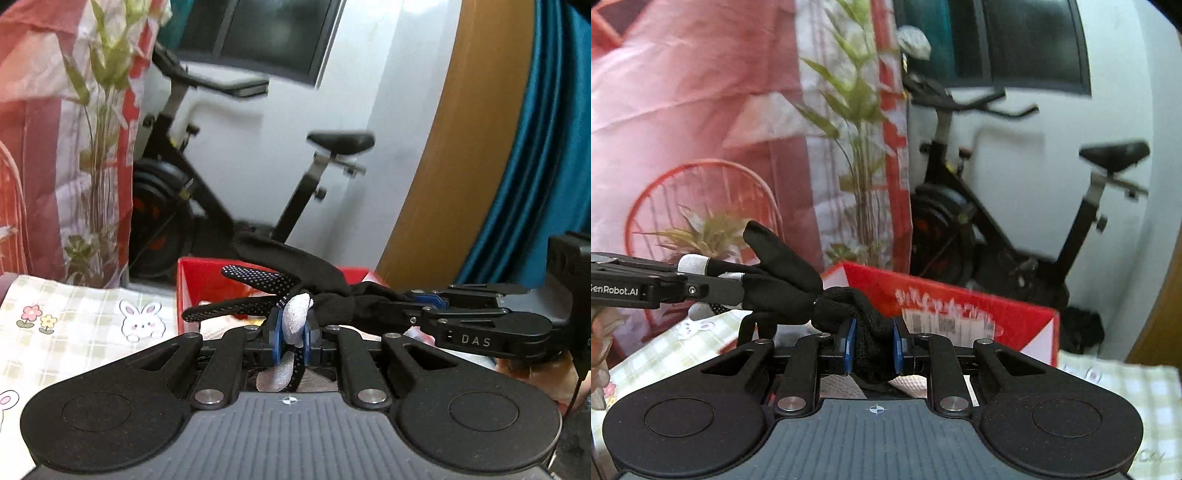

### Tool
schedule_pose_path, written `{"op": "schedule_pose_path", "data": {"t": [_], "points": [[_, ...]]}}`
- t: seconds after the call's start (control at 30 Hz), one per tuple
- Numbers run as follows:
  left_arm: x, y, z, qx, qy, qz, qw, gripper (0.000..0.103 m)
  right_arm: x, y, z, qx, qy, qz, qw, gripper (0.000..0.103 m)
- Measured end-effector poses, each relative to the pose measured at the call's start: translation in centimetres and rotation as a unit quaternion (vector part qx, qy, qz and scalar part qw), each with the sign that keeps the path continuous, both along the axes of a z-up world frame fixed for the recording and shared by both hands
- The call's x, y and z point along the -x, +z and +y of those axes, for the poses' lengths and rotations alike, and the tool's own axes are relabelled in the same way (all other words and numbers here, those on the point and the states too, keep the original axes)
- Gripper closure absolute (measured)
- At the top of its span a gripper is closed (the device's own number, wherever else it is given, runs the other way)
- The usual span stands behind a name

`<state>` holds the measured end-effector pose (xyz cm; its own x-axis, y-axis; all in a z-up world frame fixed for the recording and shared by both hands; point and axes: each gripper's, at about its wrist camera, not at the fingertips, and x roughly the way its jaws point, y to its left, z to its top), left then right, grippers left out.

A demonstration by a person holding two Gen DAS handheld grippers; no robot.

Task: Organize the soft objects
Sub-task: 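Lift the gloves with both grippers and carry them over the box, then lower the gloves into the red box and open both grippers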

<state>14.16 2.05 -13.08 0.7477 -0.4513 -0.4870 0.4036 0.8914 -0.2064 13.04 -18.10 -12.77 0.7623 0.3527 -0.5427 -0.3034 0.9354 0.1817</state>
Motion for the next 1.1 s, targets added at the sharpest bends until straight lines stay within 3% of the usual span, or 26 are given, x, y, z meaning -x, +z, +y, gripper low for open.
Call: {"op": "schedule_pose_path", "data": {"t": [0.13,0.2,0.27,0.4,0.47,0.53,0.67,0.8,1.0,1.1], "points": [[-1.6,-1.7,-0.6,-0.035,-0.003,0.023,0.9991,0.089,-2.0,-3.4,0.1,0.004,-0.006,0.057,0.998,0.085],[-2.0,-2.4,-0.6,-0.047,-0.003,0.034,0.9983,0.080,-2.5,-4.8,0.3,0.016,-0.013,0.087,0.996,0.085],[-2.3,-2.8,-0.6,-0.058,0.001,0.034,0.9977,0.048,-2.9,-6.0,0.2,0.031,-0.016,0.108,0.993,0.085],[-2.9,-3.1,-0.8,-0.070,0.008,0.028,0.9971,0.032,-3.3,-7.3,-0.3,0.053,-0.039,0.137,0.988,0.083],[-2.9,-3.0,-1.3,-0.084,0.015,0.022,0.9961,0.009,-3.5,-7.8,-0.5,0.066,-0.055,0.144,0.986,0.080],[-2.5,-2.7,-1.7,-0.095,0.028,0.010,0.9951,0.002,-3.3,-8.0,-0.7,0.063,-0.066,0.145,0.985,0.075],[-2.3,-1.9,-2.2,-0.110,0.046,0.004,0.9929,0.000,-2.6,-7.7,-0.9,0.058,-0.081,0.136,0.986,0.063],[-1.7,-0.8,-2.2,-0.133,0.073,-0.001,0.9885,0.000,-1.6,-6.1,-1.3,0.050,-0.099,0.112,0.987,0.038],[-0.5,1.5,-1.3,-0.094,0.100,0.004,0.9905,0.000,0.4,-2.6,-1.7,0.038,-0.114,0.075,0.990,0.003],[1.0,2.8,-1.0,-0.081,0.089,-0.018,0.9926,0.000,1.6,-0.4,-1.9,0.025,-0.119,0.053,0.991,0.000]]}}
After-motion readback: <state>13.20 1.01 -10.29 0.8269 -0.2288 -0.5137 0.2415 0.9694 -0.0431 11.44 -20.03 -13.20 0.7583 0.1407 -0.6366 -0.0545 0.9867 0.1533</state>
